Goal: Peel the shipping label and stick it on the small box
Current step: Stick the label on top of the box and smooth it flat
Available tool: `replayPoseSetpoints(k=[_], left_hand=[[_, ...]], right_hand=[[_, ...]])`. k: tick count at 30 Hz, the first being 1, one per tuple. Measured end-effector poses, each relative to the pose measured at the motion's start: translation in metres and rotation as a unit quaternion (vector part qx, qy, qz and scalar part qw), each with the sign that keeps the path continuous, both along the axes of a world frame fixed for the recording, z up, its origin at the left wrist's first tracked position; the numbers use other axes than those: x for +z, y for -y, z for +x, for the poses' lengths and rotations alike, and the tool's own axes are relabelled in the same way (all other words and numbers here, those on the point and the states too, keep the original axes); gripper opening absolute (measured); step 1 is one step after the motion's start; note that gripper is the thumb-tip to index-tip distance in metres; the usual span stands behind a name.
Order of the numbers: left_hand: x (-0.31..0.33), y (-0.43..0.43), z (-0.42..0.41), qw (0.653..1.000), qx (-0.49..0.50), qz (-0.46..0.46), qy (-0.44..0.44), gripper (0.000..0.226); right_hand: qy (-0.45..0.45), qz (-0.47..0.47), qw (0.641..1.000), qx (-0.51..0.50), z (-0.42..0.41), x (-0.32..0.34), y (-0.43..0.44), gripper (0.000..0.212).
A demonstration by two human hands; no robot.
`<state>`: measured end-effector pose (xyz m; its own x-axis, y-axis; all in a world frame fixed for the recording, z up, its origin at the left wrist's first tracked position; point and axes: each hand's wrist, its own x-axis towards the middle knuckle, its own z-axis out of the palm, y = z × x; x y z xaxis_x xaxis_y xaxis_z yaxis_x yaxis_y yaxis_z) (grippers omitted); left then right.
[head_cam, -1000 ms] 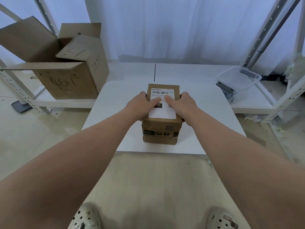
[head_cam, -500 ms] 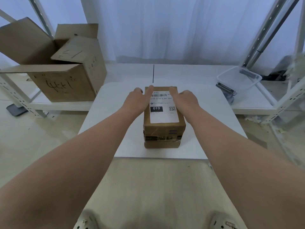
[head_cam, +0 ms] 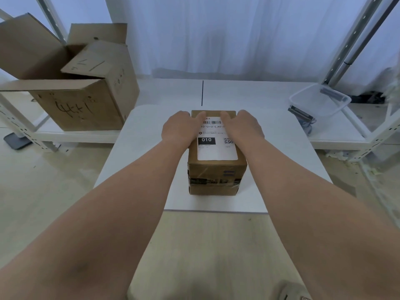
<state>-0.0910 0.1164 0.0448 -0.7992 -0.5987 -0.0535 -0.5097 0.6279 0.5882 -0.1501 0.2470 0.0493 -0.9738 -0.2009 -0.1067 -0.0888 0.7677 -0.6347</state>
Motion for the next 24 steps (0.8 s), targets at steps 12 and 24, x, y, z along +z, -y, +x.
replayPoseSetpoints(k=[12, 24], left_hand=[[0.014, 0.004, 0.049, 0.970, -0.108, 0.205, 0.069, 0.064], [0.012, -0.028, 0.080, 0.976, -0.091, 0.191, -0.047, 0.051]], right_hand=[[0.164, -0.147, 0.973, 0.068, 0.024, 0.004, -0.037, 0.062], [0.190, -0.191, 0.951, 0.150, 0.064, 0.009, -0.063, 0.063]])
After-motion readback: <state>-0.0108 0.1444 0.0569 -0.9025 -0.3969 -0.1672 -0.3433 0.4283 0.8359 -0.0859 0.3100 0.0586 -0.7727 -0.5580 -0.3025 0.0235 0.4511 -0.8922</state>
